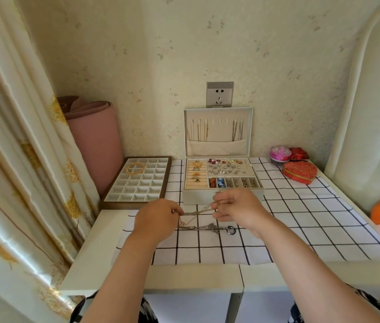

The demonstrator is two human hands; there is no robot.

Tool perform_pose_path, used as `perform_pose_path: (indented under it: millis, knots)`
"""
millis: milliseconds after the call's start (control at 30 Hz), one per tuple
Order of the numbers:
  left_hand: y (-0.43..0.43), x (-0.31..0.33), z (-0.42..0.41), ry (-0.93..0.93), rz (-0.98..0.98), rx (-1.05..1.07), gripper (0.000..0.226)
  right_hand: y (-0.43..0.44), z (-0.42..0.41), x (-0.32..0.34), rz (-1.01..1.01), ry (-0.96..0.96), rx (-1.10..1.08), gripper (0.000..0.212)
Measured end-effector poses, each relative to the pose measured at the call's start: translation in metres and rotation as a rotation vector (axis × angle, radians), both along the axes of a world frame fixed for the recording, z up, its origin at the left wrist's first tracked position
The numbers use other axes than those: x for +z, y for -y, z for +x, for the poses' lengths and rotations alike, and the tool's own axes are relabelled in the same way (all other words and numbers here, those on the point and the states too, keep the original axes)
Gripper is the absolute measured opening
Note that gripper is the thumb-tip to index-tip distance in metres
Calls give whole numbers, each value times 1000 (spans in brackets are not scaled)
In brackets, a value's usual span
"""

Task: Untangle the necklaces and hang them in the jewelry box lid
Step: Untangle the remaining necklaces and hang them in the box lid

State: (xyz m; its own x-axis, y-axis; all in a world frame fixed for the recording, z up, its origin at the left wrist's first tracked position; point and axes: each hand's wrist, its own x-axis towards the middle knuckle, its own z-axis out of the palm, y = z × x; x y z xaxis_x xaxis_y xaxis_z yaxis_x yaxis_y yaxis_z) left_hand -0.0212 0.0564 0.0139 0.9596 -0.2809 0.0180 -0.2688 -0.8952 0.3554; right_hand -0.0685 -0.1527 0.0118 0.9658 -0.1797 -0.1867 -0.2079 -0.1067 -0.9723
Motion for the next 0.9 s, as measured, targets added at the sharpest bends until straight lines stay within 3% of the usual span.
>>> perform_pose_path:
  millis: [167,367,500,533,600,667,700,800,900]
  knots:
    - [1,-1,6,130,190,115,30,5,4,-4,-166,-6,-89,35]
    - [3,-10,11,-104,402,219,21,13,6,-7,-450,153,-242,45]
    - [7,-10,4,-40,467,173,20,6,6,3,-150,245,-230,49]
    - [9,-10,3,-3,418,136,19,3,4,7,-78,264,-215,50]
    - [14,-12,1,10,102,1,20,0,3,11,59,287,-178,51]
    - [25,-13,-5,-119,-263,-166,37,-3,2,13,243,275,-124,49]
    - [31,-14,-9,-176,-352,-227,44,-5,1,15,334,262,-103,48]
    - [43,-20,-10,-229,-418,-293,40,-6,-1,21,521,244,-72,48]
    - [45,-18,-7,-238,-441,-289,15,1,0,22,494,251,-104,49]
